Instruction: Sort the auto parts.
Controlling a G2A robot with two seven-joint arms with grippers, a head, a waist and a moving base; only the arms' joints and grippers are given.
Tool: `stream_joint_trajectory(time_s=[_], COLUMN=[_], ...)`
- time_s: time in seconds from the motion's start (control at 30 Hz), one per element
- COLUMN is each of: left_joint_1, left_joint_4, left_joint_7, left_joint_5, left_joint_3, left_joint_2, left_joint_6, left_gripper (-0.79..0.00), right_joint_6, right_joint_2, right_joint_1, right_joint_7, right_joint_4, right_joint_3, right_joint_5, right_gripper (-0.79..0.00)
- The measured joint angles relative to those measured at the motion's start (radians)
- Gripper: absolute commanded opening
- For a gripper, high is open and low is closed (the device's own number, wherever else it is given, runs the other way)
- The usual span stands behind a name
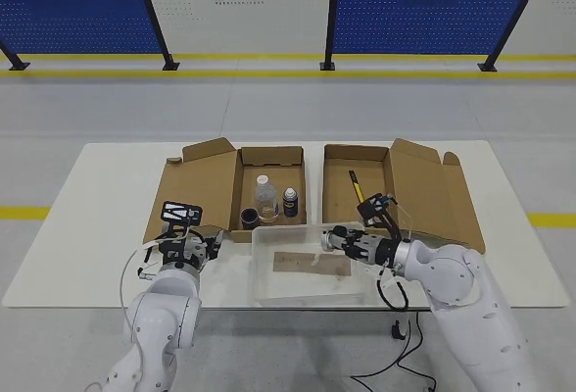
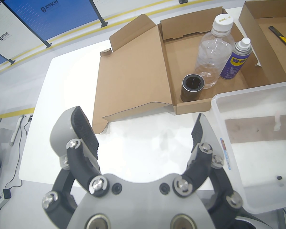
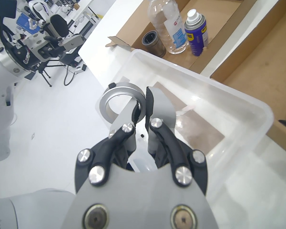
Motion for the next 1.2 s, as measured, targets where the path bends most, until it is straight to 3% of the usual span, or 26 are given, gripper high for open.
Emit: stream_joint_trajectory(time_s=[0.27, 0.53, 0.83, 1.2], left_joint_1=[0.000, 0.000, 0.000, 0.000], left_joint_4=[0.000, 0.000, 0.000, 0.000], left_joint_7=[0.000, 0.000, 0.000, 0.000], left_joint_5=[0.000, 0.000, 0.000, 0.000], left_joint_3=[0.000, 0.000, 0.000, 0.000], left_joint_2=[0.000, 0.000, 0.000, 0.000], left_joint_6=[0.000, 0.000, 0.000, 0.000], left_gripper=[0.000, 0.000, 0.000, 0.000], right_joint_6=[0.120, 0.236, 0.304, 0.304], right_joint_2=[0.012, 0.013, -0.023, -0.119], right_joint_1=[0.065, 0.213, 0.430, 0.643], right_joint_7=[-0.017, 0.036, 0.063, 0.045], right_joint_4=[-0.058, 0.034, 0.331, 0.762], right_joint_3=[0.019, -0.029, -0.188, -0.404], right_joint_5=[-0.208, -0.426, -0.561, -0.496], right_gripper=[-0.785, -0.785, -0.785, -0.785])
